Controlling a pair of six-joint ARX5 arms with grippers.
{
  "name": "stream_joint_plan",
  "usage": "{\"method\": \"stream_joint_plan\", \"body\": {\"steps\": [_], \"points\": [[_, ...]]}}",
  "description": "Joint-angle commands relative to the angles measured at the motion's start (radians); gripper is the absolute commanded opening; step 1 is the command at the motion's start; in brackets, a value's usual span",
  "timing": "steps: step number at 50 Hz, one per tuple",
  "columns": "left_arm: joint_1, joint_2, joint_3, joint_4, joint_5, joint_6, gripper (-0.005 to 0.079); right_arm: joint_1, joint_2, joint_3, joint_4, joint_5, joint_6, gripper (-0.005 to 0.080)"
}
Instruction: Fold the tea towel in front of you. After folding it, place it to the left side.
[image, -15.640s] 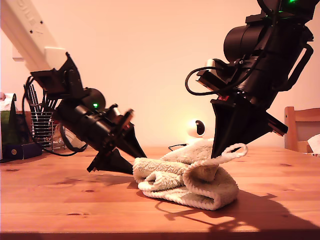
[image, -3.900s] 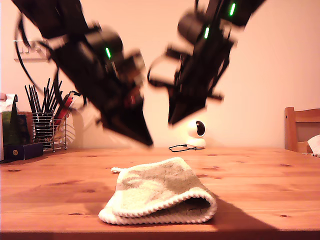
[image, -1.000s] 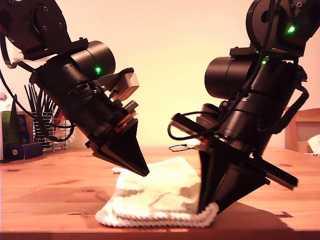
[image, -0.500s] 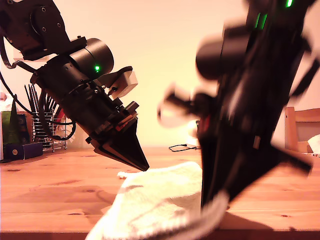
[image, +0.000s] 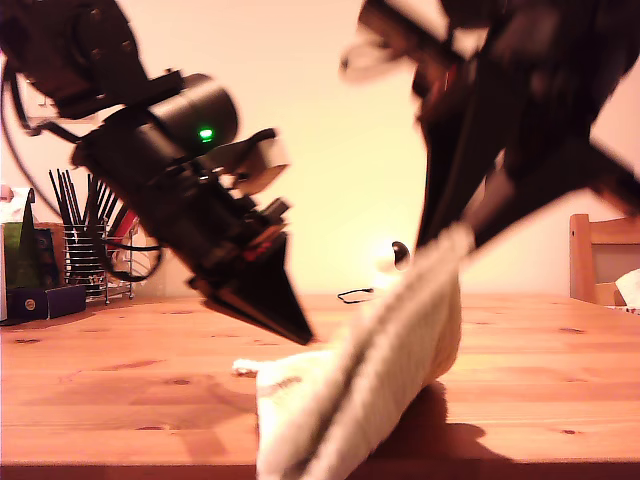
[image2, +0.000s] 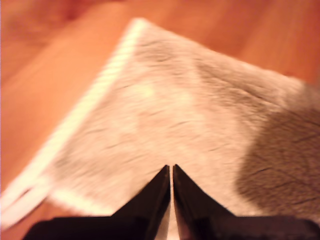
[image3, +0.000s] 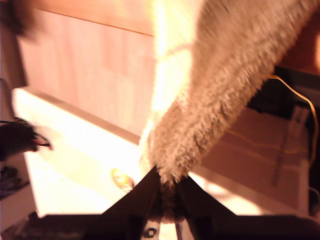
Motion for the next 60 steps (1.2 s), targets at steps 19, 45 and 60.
{"method": "stream_joint_plan", "body": {"steps": [19,45,60], "points": [[-0.085,0.072,-0.016,-0.047,0.007,0.007,-0.0022,-0.069,0.006,-0.008,0.076,-0.008,0.015,-0.0013],[-0.120,0.072,-0.016,-0.122,0.217,0.011,-0.0022,-0.236,0.006,0.034,0.108,-0.030,-0.027,-0.0013],[-0.191,0.072,-0.016,-0.101,0.265,0.005,-0.0022,-0.295,0.006,0.034,0.108,-0.043,-0.066,-0.0013]]}}
